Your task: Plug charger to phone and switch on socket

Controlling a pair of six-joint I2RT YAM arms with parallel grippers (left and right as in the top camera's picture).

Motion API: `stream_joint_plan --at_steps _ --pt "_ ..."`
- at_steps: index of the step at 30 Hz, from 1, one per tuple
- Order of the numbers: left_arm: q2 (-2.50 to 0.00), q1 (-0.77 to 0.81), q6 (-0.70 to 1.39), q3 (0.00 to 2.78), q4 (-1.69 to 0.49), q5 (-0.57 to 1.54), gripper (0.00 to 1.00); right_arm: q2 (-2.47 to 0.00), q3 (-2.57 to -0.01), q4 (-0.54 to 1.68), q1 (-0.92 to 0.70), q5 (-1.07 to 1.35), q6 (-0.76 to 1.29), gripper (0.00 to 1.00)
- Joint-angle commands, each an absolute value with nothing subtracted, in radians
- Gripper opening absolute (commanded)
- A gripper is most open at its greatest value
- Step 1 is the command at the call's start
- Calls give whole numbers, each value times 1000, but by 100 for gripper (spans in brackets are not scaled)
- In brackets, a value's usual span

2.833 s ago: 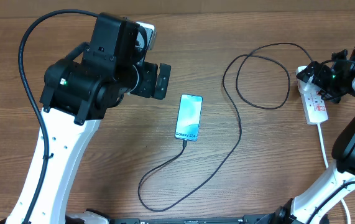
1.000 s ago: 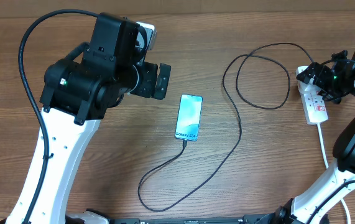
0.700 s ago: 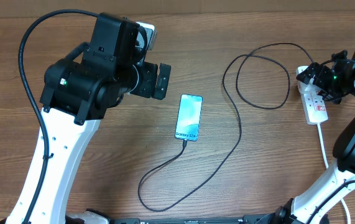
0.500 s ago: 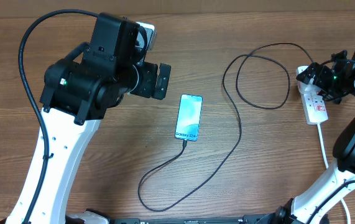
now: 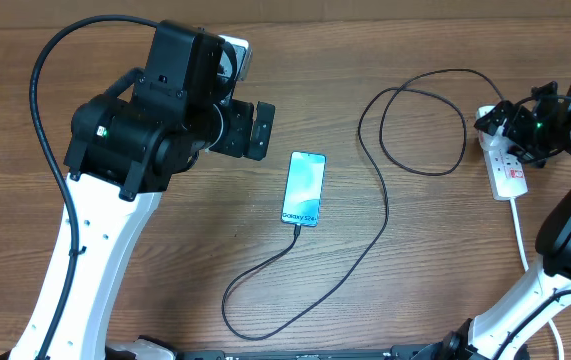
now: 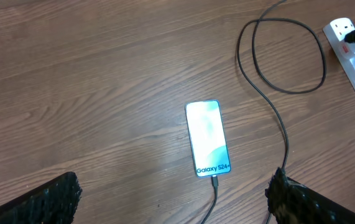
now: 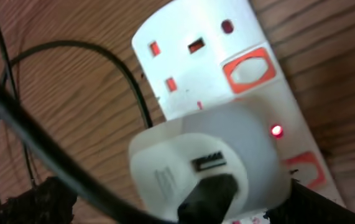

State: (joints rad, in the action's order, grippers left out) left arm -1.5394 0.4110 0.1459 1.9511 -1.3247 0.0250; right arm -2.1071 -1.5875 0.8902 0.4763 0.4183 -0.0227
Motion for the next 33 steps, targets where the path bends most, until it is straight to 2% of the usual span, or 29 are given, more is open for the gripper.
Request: stream_joint_plan --at_steps 1,12,21,33 --pt "-1550 408 127 1954 -1328 18 99 -2157 -1572 900 459 474 -9 100" --pt "-1550 408 127 1954 -1328 18 99 -2156 -1573 905 460 471 -4 100" --pt "-1550 408 127 1954 -1328 18 99 -2131 -1626 981 461 356 56 100" --pt "-1550 408 127 1954 -1328 18 99 -1863 -1630 1084 460 223 131 99"
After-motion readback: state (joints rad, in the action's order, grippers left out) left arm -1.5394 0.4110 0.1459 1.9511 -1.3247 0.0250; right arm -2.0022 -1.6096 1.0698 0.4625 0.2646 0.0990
